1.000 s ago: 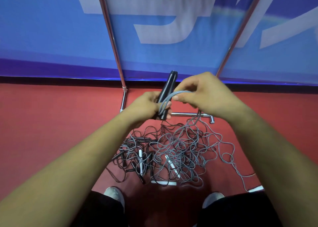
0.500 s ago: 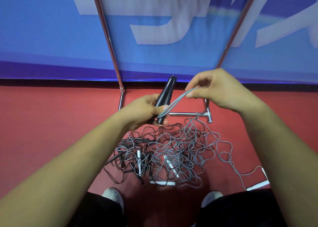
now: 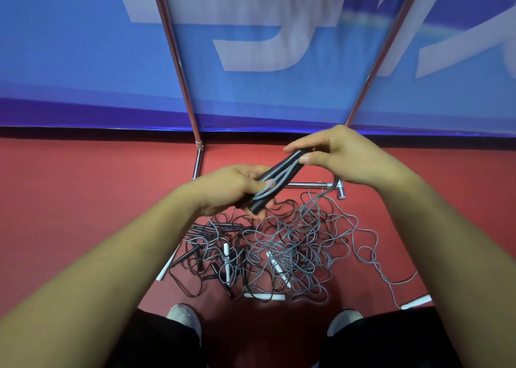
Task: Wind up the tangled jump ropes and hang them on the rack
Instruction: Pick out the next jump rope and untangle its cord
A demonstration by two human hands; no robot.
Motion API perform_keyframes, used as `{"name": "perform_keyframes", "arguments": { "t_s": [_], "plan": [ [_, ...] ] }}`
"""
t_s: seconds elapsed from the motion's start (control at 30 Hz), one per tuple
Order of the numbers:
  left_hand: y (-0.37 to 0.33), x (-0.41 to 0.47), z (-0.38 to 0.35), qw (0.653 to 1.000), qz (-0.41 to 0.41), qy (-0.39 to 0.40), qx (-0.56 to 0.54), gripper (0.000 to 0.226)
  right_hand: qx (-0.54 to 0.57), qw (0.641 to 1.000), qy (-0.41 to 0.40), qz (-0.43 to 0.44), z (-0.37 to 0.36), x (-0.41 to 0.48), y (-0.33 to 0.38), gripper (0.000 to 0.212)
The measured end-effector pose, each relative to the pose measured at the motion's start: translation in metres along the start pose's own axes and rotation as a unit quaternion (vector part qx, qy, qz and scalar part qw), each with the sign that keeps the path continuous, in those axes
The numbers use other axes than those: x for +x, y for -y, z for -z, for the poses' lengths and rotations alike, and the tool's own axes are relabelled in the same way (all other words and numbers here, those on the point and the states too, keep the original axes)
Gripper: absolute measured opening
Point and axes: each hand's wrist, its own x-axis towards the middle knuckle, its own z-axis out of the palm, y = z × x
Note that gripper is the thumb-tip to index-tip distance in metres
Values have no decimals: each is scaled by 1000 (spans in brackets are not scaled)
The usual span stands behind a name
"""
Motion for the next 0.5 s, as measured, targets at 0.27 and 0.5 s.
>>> {"name": "perform_keyframes", "arguments": {
  "t_s": [0.27, 0.5],
  "plan": [
    [-3, -3, -5, 999, -12, 30, -6, 39, -21, 1000, -16, -4, 2, 2, -1, 31],
    [-4, 0, -4, 1000, 7, 17, 22, 16, -29, 999, -21, -10, 0, 2, -2, 38]
  ]
}}
